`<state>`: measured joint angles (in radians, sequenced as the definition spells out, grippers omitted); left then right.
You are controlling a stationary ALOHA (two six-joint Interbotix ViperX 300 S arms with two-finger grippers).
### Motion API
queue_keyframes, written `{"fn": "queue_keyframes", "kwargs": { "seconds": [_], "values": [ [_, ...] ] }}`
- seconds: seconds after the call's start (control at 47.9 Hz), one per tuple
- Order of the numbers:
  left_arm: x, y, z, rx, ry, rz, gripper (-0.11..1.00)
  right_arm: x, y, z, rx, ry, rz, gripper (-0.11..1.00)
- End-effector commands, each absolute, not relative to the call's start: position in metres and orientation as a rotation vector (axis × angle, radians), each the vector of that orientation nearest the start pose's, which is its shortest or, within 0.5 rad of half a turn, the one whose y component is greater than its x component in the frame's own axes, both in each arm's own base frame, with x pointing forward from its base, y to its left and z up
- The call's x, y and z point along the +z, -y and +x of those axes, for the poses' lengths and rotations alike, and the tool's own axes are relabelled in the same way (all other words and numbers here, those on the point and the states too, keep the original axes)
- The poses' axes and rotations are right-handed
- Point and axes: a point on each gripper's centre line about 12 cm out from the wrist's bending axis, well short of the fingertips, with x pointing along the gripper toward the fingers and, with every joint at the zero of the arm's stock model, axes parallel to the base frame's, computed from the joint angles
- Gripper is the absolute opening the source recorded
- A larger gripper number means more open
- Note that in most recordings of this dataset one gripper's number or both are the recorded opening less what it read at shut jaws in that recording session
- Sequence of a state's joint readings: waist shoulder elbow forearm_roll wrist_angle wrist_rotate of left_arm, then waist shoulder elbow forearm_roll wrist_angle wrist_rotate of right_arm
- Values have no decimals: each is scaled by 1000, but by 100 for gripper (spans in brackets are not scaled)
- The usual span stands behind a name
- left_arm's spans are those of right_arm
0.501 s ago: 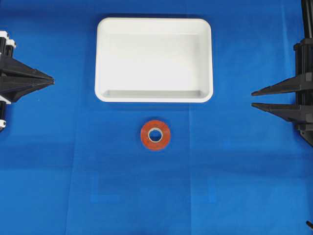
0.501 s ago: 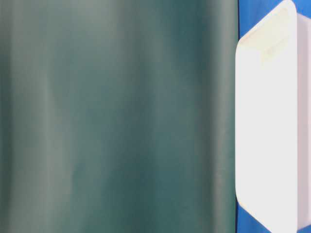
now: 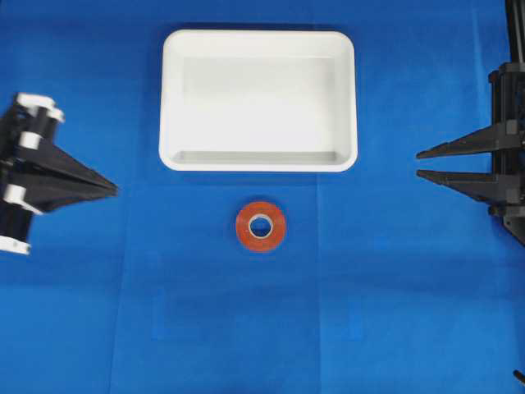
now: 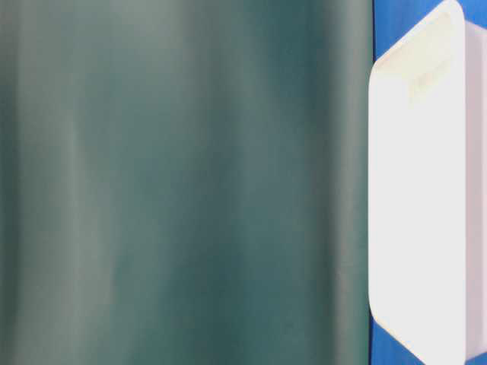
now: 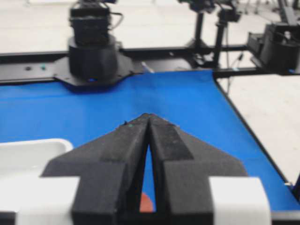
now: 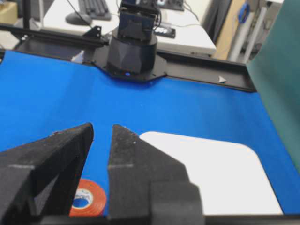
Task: Place one roll of tape in the white case with the left arm.
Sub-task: 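Move the left gripper toward the orange tape roll, then lower the left gripper over the tape roll and pinch its rim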
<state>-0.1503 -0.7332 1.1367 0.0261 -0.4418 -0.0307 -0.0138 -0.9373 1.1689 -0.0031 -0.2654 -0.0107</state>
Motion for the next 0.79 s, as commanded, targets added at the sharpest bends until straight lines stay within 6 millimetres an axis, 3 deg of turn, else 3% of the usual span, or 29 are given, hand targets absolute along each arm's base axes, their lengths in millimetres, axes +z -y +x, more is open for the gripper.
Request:
{"fn": "queue_keyframes", "kwargs": {
  "seconds": [0.0,0.23,0.313,0.501,0.563,0.772],
  "values": [
    [281,43,253,-175,58,-8,0,296,3,207,-15,52,-13,-11],
    [268,56,304,-192,-24,-2,4,293,3,208,-17,38,-11,-11],
    [263,63,325,-201,-60,0,21,293,4,208,-19,32,-13,-11],
    [253,80,358,-227,-161,13,75,289,7,208,-33,11,-11,-11],
    [247,82,368,-222,-219,11,87,289,8,208,-38,4,-11,-11],
    [213,82,397,-185,-466,-32,87,286,9,209,-42,-13,-13,-11]
  ]
}}
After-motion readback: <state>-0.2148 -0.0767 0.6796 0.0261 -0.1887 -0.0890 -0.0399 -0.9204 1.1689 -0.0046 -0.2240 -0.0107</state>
